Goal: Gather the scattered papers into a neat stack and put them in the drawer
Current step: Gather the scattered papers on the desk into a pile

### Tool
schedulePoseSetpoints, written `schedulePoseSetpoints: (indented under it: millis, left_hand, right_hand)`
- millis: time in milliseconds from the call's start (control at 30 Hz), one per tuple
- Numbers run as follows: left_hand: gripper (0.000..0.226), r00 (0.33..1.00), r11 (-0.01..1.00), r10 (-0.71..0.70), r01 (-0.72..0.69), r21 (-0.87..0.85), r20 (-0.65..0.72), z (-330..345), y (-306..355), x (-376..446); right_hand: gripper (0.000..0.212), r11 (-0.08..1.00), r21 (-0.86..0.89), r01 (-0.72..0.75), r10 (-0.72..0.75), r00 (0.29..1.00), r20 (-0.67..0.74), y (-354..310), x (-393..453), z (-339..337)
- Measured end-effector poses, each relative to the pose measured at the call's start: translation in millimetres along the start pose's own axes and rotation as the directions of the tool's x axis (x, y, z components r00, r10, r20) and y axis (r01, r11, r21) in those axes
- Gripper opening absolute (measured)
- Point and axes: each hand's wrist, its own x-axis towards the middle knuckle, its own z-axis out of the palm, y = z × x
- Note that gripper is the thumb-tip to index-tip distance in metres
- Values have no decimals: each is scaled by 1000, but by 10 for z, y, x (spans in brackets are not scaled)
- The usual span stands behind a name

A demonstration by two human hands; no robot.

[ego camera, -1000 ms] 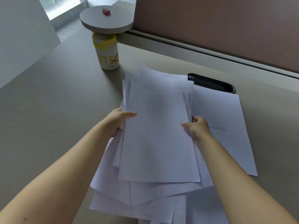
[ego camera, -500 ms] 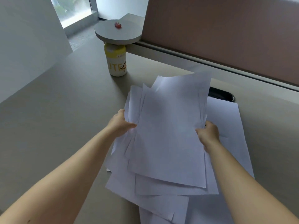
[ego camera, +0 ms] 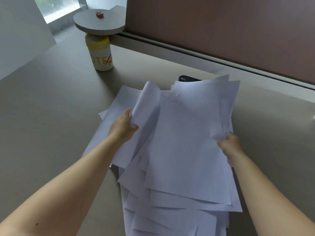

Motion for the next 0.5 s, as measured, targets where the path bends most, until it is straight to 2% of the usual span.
schedulePoseSetpoints:
  millis: [67, 133, 200, 300, 367, 500]
  left_hand:
    - [49, 995, 995, -49, 41, -92, -86, 19, 15, -10]
    - [29, 981, 982, -86, 53, -183, -175, -6, 16, 17]
    - [13, 974, 945, -120, 52, -322, -194, -69, -15, 47]
    - [21, 981, 858, -141, 56, -510, -130, -220, -113, 69]
    - [29, 981, 826, -161, 75, -559, -106, -343, -170, 44]
    - [27, 989, 781, -147, 125, -612, 14, -594, -188, -57]
  right_hand:
    - [35, 998, 55, 20, -19, 1000, -16, 18, 11, -60]
    - [38, 996, 84, 12, -13, 1000, 1, 36, 16, -97]
    - [37, 997, 78, 18, -21, 999, 35, 28, 10, -95]
    - [38, 997, 38, 65, -68, 995, 73, -53, -47, -13]
    - [40, 996, 21, 92, -93, 990, 104, -113, -84, 72]
    - [39, 992, -2, 128, -125, 976, 177, -201, -128, 259]
